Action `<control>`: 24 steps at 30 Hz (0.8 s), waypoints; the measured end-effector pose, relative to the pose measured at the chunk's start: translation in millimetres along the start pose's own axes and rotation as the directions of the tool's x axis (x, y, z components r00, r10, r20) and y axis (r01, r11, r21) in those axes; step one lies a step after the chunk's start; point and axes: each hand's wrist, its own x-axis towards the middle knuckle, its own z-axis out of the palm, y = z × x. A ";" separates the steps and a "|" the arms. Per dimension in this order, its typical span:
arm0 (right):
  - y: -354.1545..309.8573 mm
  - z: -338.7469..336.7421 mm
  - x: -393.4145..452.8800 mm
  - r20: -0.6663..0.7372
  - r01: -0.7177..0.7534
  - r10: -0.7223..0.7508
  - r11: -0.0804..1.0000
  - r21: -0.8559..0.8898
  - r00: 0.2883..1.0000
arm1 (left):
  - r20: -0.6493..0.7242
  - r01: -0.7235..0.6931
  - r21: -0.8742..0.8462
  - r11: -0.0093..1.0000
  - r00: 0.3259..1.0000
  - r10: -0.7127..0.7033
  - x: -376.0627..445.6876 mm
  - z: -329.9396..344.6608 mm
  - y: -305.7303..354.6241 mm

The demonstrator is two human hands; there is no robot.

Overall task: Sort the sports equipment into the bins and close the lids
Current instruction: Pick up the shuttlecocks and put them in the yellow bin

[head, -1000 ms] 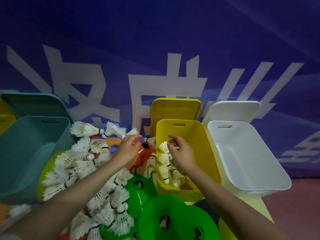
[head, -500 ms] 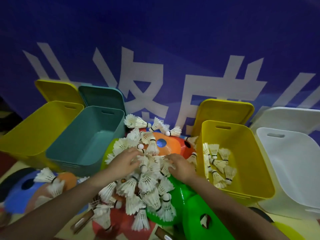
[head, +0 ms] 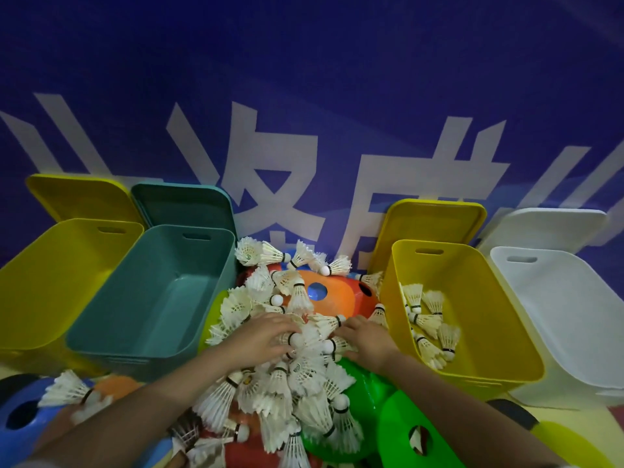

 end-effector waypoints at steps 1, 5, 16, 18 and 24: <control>0.6 1.5 1.7 -0.010 -0.012 0.012 1.000 -0.006 1.000 | -0.027 0.016 -0.068 0.998 0.999 -0.018 1.3 -1.0 0.5; 4.3 4.5 2.1 -0.054 -0.047 0.049 0.998 0.040 0.997 | -0.109 0.065 -0.359 0.931 0.988 -0.111 5.9 0.9 0.2; 8.2 -28.4 -22.9 -0.261 -0.098 0.298 0.809 0.580 0.918 | -0.271 -0.002 -0.695 0.719 0.927 -0.260 29.8 -14.4 26.8; 4.7 -41.5 -30.2 -0.315 -0.064 0.375 0.726 0.685 0.872 | -0.285 -0.022 -0.692 0.721 0.926 -0.245 35.9 -18.3 40.1; 30.2 -68.3 -65.3 -0.404 0.046 0.568 0.539 0.841 0.718 | -0.278 -0.045 -0.691 0.721 0.938 -0.208 62.0 -19.0 91.3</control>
